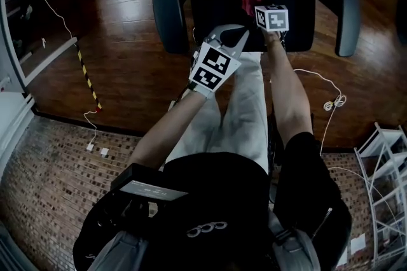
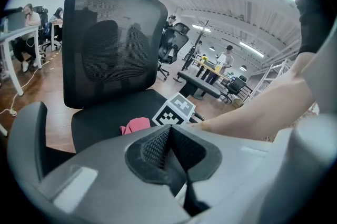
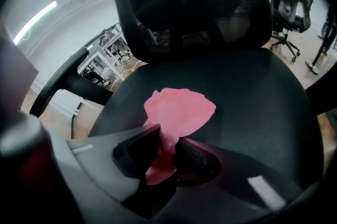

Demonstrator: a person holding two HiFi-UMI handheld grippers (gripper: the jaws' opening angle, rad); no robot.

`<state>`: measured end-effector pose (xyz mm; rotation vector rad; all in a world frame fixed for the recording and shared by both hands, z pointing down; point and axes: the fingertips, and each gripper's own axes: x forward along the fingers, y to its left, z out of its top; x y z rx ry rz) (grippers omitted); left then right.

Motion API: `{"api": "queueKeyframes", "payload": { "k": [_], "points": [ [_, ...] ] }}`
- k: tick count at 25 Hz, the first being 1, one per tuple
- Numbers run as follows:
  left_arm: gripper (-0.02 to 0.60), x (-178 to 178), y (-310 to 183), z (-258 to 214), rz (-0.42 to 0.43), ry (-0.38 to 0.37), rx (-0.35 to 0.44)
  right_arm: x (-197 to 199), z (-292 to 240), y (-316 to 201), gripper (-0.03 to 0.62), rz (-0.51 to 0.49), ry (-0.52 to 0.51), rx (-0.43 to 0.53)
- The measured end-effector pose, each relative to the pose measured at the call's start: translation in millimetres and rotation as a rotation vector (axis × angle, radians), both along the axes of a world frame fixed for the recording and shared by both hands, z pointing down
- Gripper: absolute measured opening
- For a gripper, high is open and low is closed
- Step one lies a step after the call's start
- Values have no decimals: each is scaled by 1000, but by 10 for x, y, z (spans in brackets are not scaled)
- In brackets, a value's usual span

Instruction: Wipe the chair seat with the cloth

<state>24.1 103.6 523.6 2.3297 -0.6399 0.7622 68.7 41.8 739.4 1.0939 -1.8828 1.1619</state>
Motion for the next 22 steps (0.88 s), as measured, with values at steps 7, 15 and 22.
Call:
{"api": "queueKeyframes", "payload": {
  "k": [7,15,22],
  "points": [
    [-8,348,-31,62,-3,-8,-15,532,-18,-115,84,30,3,18],
    [-8,599,0,71,10,-14,-15,1276,-69,-152,84,148,89,48],
    [-8,755,72,23,28,-4,-13,1931,-213,-77,84,230,306,66]
  ]
}}
